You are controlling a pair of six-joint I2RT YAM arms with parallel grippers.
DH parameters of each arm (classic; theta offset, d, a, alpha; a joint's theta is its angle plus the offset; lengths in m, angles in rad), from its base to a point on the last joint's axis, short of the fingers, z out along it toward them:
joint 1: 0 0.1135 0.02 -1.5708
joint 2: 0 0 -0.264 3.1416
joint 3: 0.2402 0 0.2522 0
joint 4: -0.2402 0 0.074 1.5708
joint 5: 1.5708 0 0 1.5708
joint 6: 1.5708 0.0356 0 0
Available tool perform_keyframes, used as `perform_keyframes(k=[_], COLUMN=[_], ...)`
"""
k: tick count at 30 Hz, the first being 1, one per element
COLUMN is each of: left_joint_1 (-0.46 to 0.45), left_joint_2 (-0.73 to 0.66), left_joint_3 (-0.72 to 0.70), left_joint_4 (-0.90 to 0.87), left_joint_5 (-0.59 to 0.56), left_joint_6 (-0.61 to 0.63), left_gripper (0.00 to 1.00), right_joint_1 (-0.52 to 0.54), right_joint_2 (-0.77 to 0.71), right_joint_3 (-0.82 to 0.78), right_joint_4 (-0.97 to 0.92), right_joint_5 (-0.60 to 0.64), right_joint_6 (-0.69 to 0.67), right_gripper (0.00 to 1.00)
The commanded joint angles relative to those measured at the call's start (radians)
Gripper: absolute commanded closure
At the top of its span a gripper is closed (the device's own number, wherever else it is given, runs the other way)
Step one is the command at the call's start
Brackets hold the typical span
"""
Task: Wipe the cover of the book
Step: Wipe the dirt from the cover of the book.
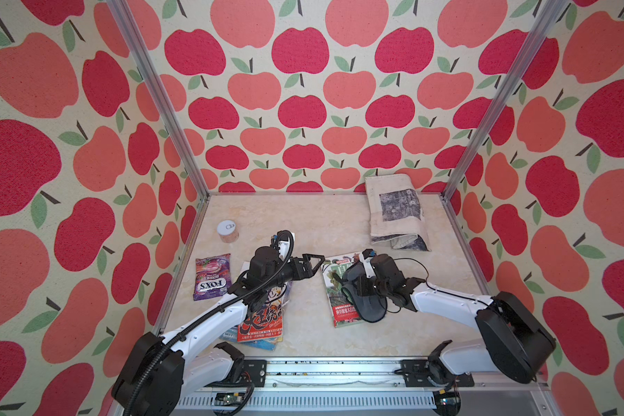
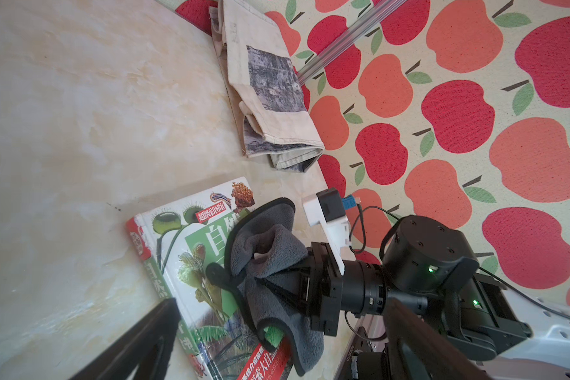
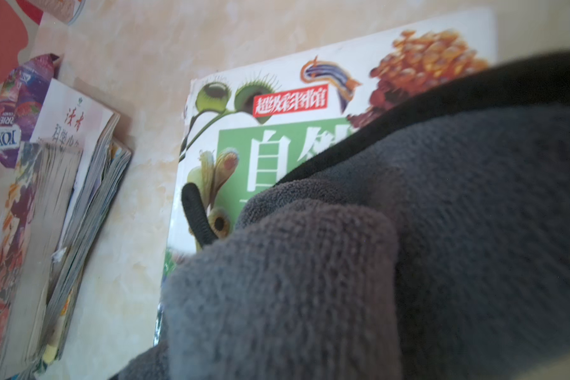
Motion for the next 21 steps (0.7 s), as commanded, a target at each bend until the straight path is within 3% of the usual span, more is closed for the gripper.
perform_keyframes(k=[1,5,9,16,21], left_joint_1=[-0.008,-0.008,-0.012,-0.014,-0.013], left_joint_2=[0.01,0.004,-0.012,-0.039,-0.049], left_joint_3=[0.005,0.006,0.008,0.005,0.008], left_joint_4=[0.037,0.031,0.011,-0.035,-0.024], left_joint_5=[0.017,0.012,0.005,-0.012,-0.017], left_joint_6=[0.002,0.002,0.002,0.014,0.022], left_gripper=[0.01,0.01,0.01,0.01,0.01], right_joint_1=[0.096,0.179,0.174,-0.012,-0.055], right_joint_2=[0.017,0.092,0.134,0.099,0.021], right_joint_3=[-0.022,0.007,0.027,-0.017,-0.05], right_joint_4=[-0.073,-0.035,-0.007,-0.036,-0.096], right_joint_5=[0.038,0.041,0.04,-0.004,0.018], right_joint_6=[0.024,0.052,0.055,0.021,-0.01], right_gripper=[1.0,1.0,1.0,1.0,1.0])
